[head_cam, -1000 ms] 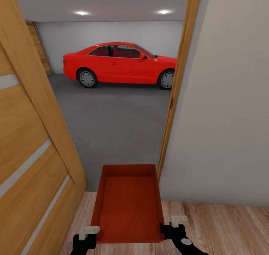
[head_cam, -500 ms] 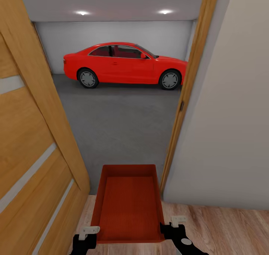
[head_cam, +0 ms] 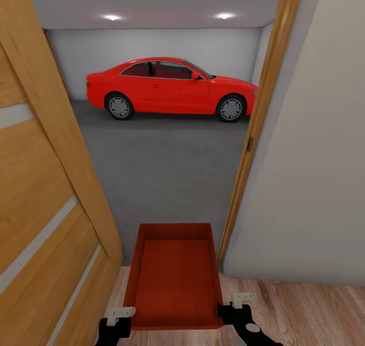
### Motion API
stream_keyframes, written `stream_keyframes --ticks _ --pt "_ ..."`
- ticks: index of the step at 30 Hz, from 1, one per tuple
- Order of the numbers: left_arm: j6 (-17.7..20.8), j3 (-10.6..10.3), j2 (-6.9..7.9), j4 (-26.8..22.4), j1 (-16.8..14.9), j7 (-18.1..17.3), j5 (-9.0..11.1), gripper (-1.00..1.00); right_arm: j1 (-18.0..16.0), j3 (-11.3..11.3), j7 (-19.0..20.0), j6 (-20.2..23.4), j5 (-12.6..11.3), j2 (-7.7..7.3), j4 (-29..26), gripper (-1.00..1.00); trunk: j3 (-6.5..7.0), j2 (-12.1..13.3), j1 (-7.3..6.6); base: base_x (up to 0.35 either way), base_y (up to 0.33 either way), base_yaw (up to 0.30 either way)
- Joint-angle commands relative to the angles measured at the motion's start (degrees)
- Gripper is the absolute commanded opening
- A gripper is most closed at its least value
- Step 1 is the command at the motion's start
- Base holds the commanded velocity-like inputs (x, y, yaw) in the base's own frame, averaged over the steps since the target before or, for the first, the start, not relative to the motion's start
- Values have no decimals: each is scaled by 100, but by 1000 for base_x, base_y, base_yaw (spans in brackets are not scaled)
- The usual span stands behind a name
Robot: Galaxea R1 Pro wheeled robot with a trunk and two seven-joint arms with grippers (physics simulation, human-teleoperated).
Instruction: Move the two storage containers from the living room to the garage. In the garage, place one container on the floor and stack the other container on top of it (either order is fine).
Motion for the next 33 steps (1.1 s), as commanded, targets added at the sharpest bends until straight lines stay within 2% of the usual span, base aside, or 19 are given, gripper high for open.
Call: stream_keyframes --ticks 1,12,23,33 --pt "-14 93 4 -3 -4 48 58 -100 -5 -37 -67 -21 -1 -87 5 -100 -4 -3 0 20 66 0" --pt "-13 93 4 -3 -4 48 64 -100 -5 -37 -67 -21 -1 -87 5 -100 -4 -3 0 32 46 -5" --pt "-13 93 4 -2 -4 48 63 -100 -5 -37 -67 -21 -1 -87 5 -100 -4 -3 0 1 1 -181" --pt "-13 93 4 -3 -4 48 63 -100 -5 -37 -67 -21 -1 -87 5 -100 -4 -3 0 0 5 -28"
